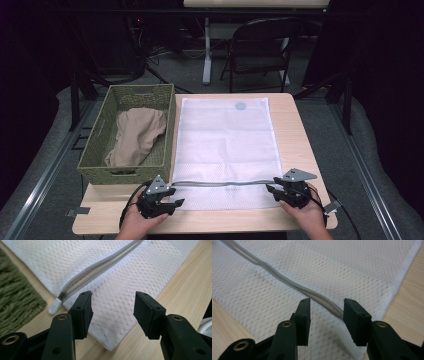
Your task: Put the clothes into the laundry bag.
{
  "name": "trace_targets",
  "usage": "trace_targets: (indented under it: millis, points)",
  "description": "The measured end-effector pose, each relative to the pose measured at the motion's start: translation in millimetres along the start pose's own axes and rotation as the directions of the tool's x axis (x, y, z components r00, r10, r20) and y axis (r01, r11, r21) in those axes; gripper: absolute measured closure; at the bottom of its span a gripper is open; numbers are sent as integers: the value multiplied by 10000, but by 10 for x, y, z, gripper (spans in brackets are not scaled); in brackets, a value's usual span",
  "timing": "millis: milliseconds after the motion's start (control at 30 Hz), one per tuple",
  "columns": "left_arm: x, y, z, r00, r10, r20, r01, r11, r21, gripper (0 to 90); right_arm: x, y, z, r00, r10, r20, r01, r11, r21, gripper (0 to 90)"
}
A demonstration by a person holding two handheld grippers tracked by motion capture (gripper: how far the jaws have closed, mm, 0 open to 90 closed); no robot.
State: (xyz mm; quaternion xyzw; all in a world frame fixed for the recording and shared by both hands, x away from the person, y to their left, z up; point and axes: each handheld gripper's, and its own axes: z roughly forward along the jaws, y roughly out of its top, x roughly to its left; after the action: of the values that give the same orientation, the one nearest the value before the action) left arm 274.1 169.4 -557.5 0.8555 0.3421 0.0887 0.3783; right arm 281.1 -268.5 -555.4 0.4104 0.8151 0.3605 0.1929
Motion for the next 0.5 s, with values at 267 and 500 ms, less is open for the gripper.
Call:
trace_targets:
  millis: [267,500]
  points:
    - [26,-14,-57,9999,-59,-162,57,9999,-154,477,-15,-13,-84,10000,91,40,-90,9997,-233,538]
    - [15,-22,-142,9990,-187,-415,167,9987,-475,467,9,0,-52,10000,-68,-47,68,9998,-176,505]
